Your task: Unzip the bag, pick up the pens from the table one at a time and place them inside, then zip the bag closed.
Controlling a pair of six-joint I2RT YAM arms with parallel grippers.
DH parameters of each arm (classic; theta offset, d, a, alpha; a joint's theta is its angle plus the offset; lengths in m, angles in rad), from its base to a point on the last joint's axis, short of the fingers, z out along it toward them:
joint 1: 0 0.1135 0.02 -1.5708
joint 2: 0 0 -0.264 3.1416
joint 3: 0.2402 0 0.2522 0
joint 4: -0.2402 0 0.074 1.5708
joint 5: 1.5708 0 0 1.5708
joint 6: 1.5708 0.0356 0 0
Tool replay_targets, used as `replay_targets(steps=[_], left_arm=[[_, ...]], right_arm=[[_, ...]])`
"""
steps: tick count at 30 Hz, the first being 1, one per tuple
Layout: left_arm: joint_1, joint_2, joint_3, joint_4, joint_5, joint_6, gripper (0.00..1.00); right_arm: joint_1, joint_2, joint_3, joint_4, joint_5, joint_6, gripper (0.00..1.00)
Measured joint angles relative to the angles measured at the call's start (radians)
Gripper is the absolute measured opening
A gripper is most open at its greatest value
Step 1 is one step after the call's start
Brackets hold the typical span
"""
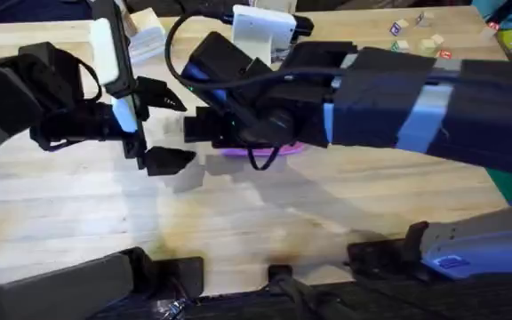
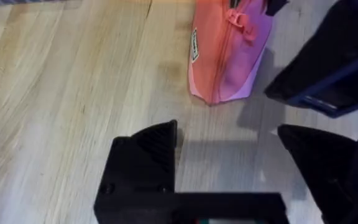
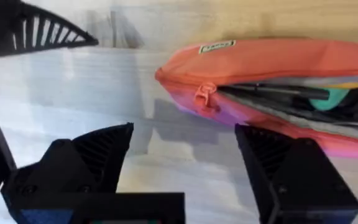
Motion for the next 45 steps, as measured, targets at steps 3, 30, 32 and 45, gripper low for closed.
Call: replay_targets(steps=[3,30,32,45], left_arm=[[0.000,0.000,0.000,0.000,0.000,0.000,0.993],[0.000,0.000,0.000,0.000,0.000,0.000,0.993],[0.000,0.000,0.000,0.000,0.000,0.000,0.993],[0.000,0.000,0.000,0.000,0.020,0.000,0.993]], right_arm=[[0.000,0.009,0.000,0.024,0.035,0.000,0.998],[-0.023,0.065,0.000,0.083,0.165,0.008,0.033],[-0.028,0.065,0.000,0.078,0.165,0.008,0.033],[-0.031,-0.039,0.000,0.059,0.166,-0.053,0.032]])
